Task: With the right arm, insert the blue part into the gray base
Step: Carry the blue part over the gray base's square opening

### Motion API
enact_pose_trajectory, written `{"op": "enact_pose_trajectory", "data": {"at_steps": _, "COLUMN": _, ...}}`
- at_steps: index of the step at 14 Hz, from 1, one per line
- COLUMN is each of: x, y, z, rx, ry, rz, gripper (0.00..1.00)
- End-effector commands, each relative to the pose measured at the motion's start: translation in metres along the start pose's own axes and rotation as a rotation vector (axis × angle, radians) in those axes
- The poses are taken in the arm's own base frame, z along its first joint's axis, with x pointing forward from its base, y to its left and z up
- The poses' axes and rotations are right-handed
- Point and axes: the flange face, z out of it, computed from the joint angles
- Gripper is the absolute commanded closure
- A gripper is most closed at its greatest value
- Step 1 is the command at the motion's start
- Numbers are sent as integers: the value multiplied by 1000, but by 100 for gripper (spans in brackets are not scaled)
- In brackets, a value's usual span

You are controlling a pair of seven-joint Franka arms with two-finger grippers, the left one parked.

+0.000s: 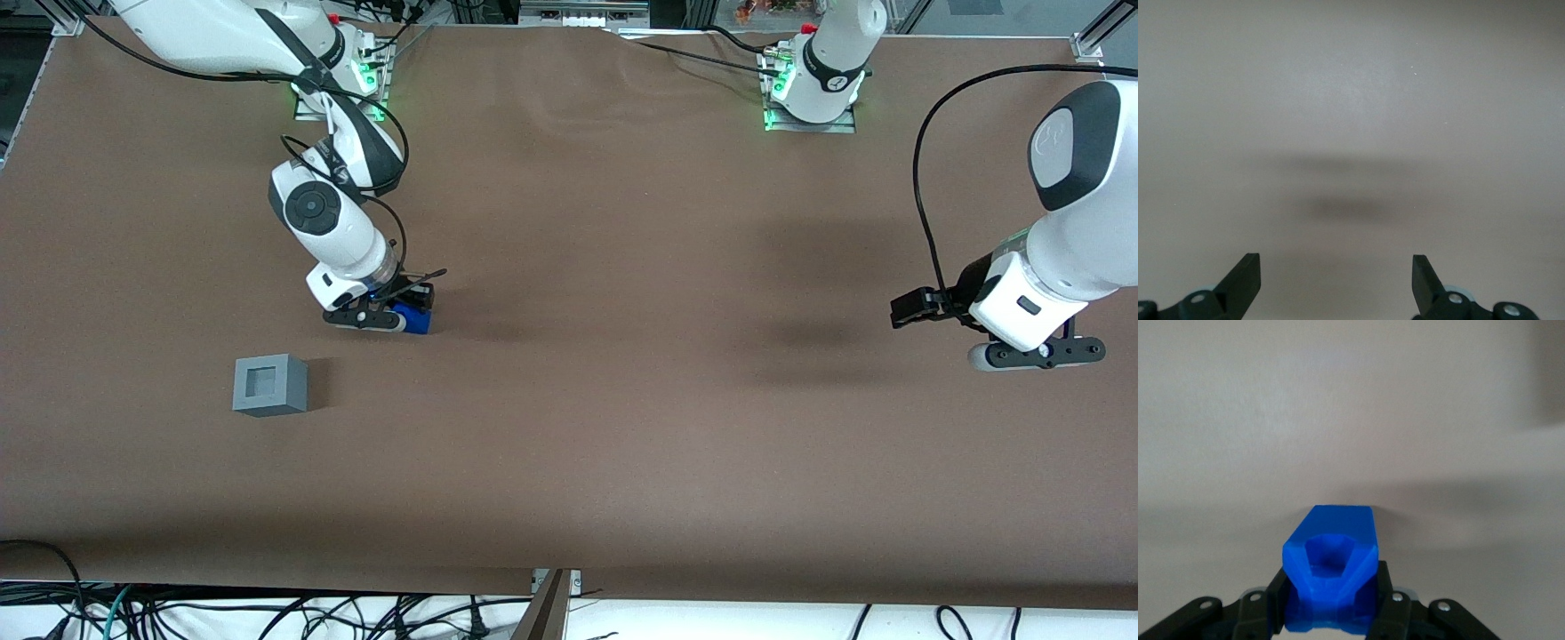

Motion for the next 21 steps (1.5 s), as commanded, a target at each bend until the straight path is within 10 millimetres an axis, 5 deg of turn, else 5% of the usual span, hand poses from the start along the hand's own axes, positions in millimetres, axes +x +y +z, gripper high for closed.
{"op": "enact_pose_trajectory", "data": {"at_steps": 1, "x": 47, "y": 24, "z": -70, "rx": -89, "ry": -14, "rz": -109, "gripper": 77}}
{"op": "enact_pose_trajectory", "data": {"at_steps": 4, "x": 86, "y": 78, "z": -98, "rx": -55, "ry": -35, "rz": -208, "gripper": 77}}
{"op": "enact_pose_trajectory", "data": {"at_steps": 7, "x": 112, "y": 149, "z": -103, "rx": 1, "ry": -62, "rz": -311, "gripper": 76}}
{"op": "enact_pose_trajectory", "data": {"at_steps": 9, "x": 123, "y": 178, "z": -110, "rx": 12, "ry": -70, "rz": -342, "gripper": 76}}
{"op": "enact_pose_trajectory", "data": {"at_steps": 17, "x": 167, "y": 215, "z": -76, "rx": 40, "ry": -94, "rz": -298, "gripper": 76}}
{"op": "enact_pose_trajectory", "data": {"at_steps": 21, "x": 167, "y": 225, "z": -70, "rx": 30, "ry": -116, "rz": -256, "gripper": 76}}
